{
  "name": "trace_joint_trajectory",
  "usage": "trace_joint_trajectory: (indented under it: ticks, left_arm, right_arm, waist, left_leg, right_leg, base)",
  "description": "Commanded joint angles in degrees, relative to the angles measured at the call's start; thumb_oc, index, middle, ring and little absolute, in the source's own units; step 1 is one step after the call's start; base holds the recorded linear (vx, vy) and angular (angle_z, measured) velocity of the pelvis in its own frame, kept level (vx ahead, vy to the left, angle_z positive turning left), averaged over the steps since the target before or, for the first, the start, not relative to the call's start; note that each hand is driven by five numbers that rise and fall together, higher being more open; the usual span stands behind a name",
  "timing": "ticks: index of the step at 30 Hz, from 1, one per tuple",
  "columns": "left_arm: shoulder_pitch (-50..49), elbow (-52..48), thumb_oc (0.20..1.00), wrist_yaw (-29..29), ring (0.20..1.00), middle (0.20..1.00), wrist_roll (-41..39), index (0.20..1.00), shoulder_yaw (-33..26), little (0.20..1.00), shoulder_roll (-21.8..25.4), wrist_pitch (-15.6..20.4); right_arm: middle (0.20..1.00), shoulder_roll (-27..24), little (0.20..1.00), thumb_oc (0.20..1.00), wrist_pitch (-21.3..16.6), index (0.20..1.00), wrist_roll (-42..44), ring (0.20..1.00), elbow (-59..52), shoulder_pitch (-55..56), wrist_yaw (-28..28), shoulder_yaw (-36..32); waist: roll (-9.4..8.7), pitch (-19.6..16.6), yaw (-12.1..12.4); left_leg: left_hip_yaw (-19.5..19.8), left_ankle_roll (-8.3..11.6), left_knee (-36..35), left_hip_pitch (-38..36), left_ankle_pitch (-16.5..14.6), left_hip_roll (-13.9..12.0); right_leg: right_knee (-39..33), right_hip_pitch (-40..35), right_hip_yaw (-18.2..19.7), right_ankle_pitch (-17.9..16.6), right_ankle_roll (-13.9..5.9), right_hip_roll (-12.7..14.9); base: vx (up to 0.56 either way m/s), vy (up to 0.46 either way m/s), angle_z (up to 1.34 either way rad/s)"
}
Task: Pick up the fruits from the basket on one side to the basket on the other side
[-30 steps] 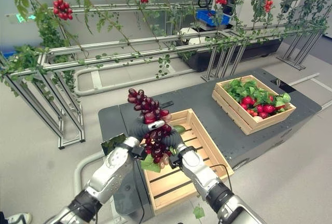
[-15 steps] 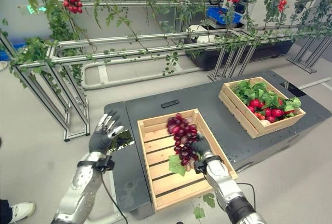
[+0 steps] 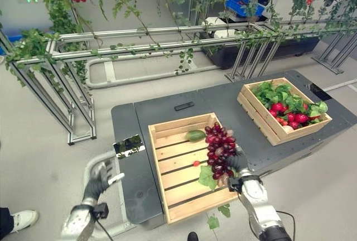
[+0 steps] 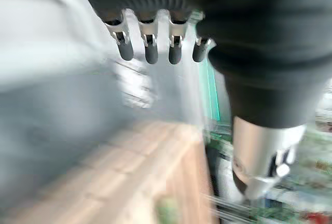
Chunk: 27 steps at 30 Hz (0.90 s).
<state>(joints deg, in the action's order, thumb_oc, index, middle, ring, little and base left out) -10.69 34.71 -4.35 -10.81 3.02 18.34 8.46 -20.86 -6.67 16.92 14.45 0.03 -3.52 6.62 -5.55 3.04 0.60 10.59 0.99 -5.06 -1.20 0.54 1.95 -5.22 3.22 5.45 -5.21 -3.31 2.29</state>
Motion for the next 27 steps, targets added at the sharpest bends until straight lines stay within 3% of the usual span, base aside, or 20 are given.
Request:
trace_joint_trajectory:
  ticks: [1,4,12,18,19,20,24,27]
  left_arm:
    - [1.09,10.19,1.0,-2.16,1.0,1.0,9.24,1.0,0.22,1.0,0.67,-0.87]
    - [4.64,28.9,1.0,-3.36,1.0,1.0,12.9,1.0,-0.49,1.0,-1.6,-2.2]
    - [5.09,41.43,1.0,-3.11,1.0,1.0,14.11,1.0,-6.5,1.0,-2.06,-4.68]
    - [4.83,42.4,1.0,-2.93,1.0,1.0,14.0,1.0,-8.45,1.0,-0.92,-5.17]
    - [5.74,42.38,1.0,-2.67,1.0,1.0,14.33,1.0,-8.41,1.0,-0.54,-5.72]
    - [5.75,42.38,1.0,-2.67,1.0,1.0,14.34,1.0,-8.4,1.0,-0.56,-5.73]
    - [5.82,41.87,1.0,-2.36,1.0,1.0,14.15,1.0,-8.8,1.0,-0.23,-6.2]
    - [6.17,41.21,1.0,-2.46,1.0,1.0,13.93,1.0,-8.15,1.0,-0.24,-6.11]
  right_arm:
    - [0.2,-2.17,0.2,0.2,-6.64,0.2,0.39,0.2,-9.41,-0.61,-0.02,-5.38]
    - [0.2,-2.63,0.2,0.2,-7.06,0.2,0.66,0.2,-13.55,2.98,0.58,-7.5]
    - [0.2,-2.7,0.2,0.2,-6.51,0.2,0.26,0.2,-18.92,8.59,2.01,-10.87]
    - [0.2,-2.1,0.2,0.2,-6.71,0.2,0.37,0.2,-20.64,8.77,2.45,-9.93]
    - [0.2,-2.47,0.2,0.2,-7.01,0.2,0.49,0.2,-21.65,9.25,2.76,-10.37]
    - [0.2,-2.47,0.2,0.2,-6.99,0.2,0.49,0.2,-21.69,9.29,2.76,-10.4]
    - [0.2,-2.79,0.2,0.2,-6.87,0.2,0.9,0.2,-23.04,9.68,3.1,-10.78]
    - [0.2,-2.77,0.2,0.2,-6.71,0.2,1.3,0.2,-23.24,9.81,3.19,-10.95]
  waist:
    - [-1.27,-1.81,-0.71]
    - [-1.5,-1.27,-2.0]
    - [-1.89,-0.08,-3.42]
    - [-2.36,1.46,-2.4]
    - [-1.54,1.89,-2.04]
    - [-1.55,1.93,-2.0]
    - [0.14,0.87,-0.14]
    - [0.07,-0.38,1.73]
  left_leg:
    - [0.04,-2.96,2.52,2.3,-5.55,4.6]
    - [-0.85,-3.12,2.16,2.72,-5.04,4.73]
    - [-3.41,-3.45,1.67,4.84,-3.96,4.62]
    - [-8.11,-3.06,1.84,5.31,-3.6,2.31]
    - [-8.94,-2.91,1.57,6.35,-1.96,1.67]
    - [-8.96,-2.9,1.54,6.27,-1.99,1.69]
    - [-11.56,-2.73,1.75,8.83,0.06,-0.77]
    - [-13.73,-2.77,2.61,11.73,1.26,-1.34]
  right_leg:
    - [3.39,1.51,2.69,4.67,-4.21,0.61]
    - [3.64,2.63,3.64,3.74,-4.69,0.52]
    - [3.17,6.02,6.19,0.55,-6.09,0.39]
    - [4.97,7.77,0.35,-0.64,-6.88,0.74]
    - [9.71,6.68,-1.68,2.77,-5.85,-0.73]
    - [10.0,6.75,-1.65,2.99,-5.84,-0.72]
    - [18.72,3.57,-4.44,10.91,-4.3,-2.69]
    - [23.74,-0.65,-3.3,14.07,-4.02,-3.4]
  base:
    - [-0.05,0.074,-0.01]
    - [-0.05,0.063,0.0]
    - [-0.08,0.045,-0.17]
    - [-0.09,-0.011,-0.68]
    - [-0.15,0.046,-0.37]
    - [-0.21,0.061,-0.12]
    - [-0.15,0.026,-0.33]
    - [-0.13,-0.024,-0.41]
